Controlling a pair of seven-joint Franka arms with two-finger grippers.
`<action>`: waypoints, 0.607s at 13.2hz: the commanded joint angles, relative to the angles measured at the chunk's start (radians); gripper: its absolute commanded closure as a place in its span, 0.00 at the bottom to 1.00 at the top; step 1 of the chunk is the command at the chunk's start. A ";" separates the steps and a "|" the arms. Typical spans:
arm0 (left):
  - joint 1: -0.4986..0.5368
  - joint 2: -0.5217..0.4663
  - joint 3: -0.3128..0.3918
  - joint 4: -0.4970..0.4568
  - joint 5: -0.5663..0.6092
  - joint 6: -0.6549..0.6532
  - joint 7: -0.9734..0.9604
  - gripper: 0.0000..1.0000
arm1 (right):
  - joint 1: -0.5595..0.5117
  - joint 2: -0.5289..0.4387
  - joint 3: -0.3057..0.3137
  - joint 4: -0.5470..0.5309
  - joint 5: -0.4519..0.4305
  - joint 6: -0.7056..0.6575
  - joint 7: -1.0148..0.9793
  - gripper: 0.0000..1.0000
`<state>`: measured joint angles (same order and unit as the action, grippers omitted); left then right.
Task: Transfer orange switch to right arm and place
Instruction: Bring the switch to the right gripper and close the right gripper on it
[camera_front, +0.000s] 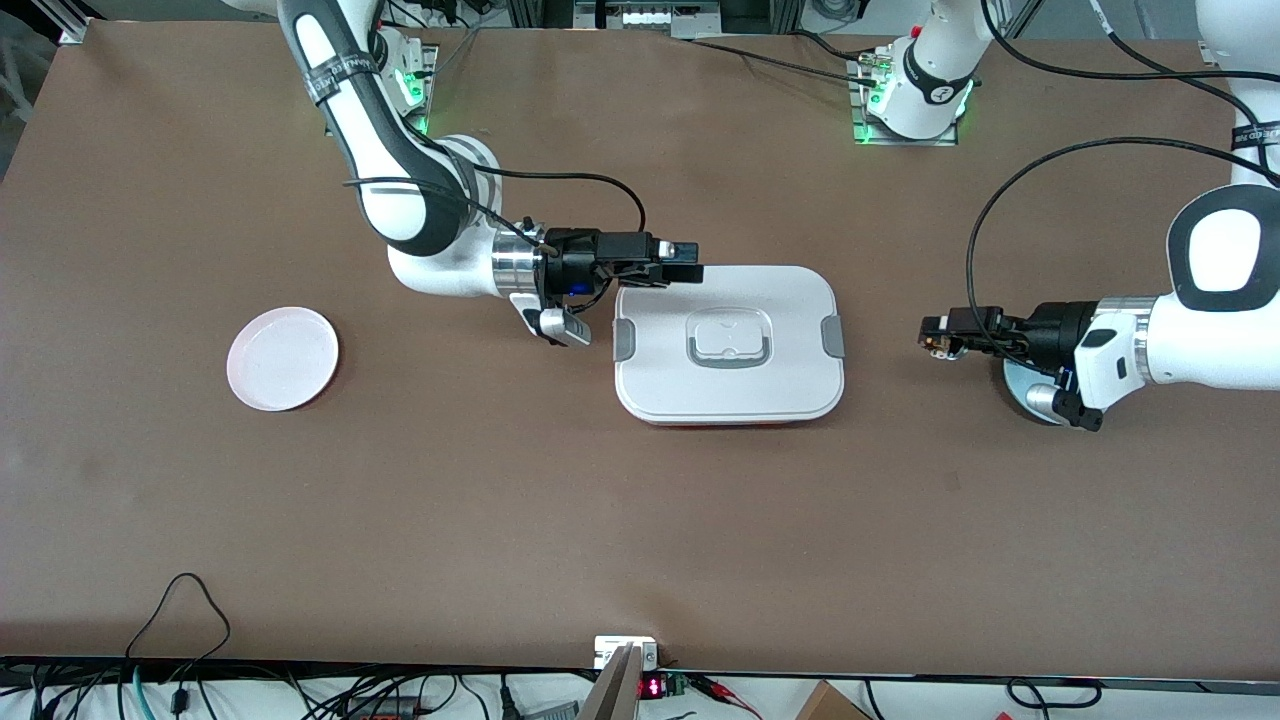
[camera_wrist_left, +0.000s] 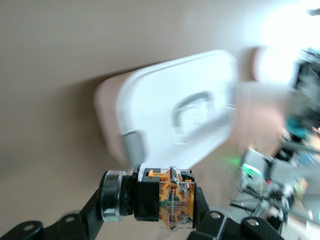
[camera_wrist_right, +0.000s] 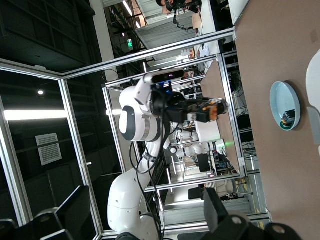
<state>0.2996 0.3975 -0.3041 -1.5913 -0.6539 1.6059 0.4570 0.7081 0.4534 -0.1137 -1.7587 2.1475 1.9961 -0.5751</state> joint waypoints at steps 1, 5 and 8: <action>-0.003 -0.006 -0.001 -0.016 -0.133 0.000 0.251 0.83 | 0.025 0.022 -0.007 0.025 0.028 0.036 -0.051 0.00; -0.007 -0.003 -0.093 -0.050 -0.292 0.089 0.535 0.86 | 0.043 0.048 -0.007 0.028 0.055 0.047 -0.078 0.00; -0.007 -0.003 -0.133 -0.113 -0.451 0.149 0.815 0.89 | 0.076 0.088 -0.007 0.070 0.129 0.073 -0.098 0.00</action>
<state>0.2829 0.4030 -0.4209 -1.6538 -1.0029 1.7264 1.0861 0.7546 0.5018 -0.1137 -1.7443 2.2175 2.0430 -0.6536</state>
